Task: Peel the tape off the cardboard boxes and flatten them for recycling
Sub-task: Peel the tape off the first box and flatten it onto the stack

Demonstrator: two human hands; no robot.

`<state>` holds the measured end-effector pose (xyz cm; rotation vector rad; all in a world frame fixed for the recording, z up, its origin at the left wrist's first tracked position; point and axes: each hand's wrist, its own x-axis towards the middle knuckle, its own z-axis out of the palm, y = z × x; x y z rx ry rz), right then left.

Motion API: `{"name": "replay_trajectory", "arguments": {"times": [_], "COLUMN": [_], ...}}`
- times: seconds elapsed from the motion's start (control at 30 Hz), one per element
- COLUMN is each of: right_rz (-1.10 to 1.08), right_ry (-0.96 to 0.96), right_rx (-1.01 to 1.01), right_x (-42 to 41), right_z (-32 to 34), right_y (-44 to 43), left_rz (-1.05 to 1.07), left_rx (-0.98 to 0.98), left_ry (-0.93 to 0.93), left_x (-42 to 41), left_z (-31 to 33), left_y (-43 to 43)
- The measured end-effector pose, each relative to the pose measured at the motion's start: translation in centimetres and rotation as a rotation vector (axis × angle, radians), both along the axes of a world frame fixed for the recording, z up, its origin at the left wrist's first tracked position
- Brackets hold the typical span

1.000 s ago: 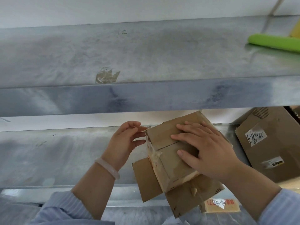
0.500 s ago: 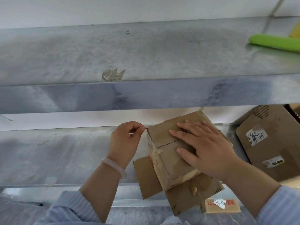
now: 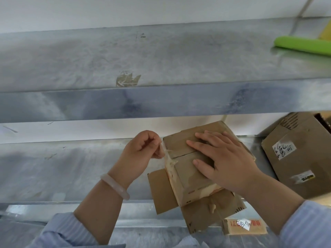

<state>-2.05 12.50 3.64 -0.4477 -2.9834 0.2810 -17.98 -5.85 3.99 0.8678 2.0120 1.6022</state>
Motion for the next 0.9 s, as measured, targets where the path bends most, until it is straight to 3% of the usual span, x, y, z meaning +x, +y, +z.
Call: {"name": "replay_trajectory", "arguments": {"times": [0.1, 0.23, 0.3, 0.47, 0.67, 0.9], "right_rz": [-0.002, -0.006, -0.008, -0.010, -0.011, -0.020], "right_ry": [-0.006, -0.009, -0.005, 0.000, 0.014, 0.015], "right_rx": [0.005, 0.017, 0.018, 0.013, 0.019, 0.019], "right_x": [-0.1, 0.0, 0.0, 0.1, 0.2, 0.1], "right_z": [-0.1, -0.2, -0.2, -0.2, -0.1, -0.1], "right_y": [0.0, 0.0, -0.1, -0.1, -0.2, -0.6], "left_rz": [0.052, 0.196, 0.235, 0.229, 0.155, 0.198], "left_rx": [-0.010, -0.072, -0.109, -0.237, -0.279, -0.220], "left_ry": [-0.115, -0.073, 0.010, 0.464, 0.537, 0.776], "left_x": [0.5, 1.0, 1.0, 1.5, 1.8, 2.4], "left_z": [0.1, -0.6, -1.0, -1.6, -2.4, -2.3], "left_y": [1.0, 1.9, 1.9, 1.1, -0.3, 0.0]}}
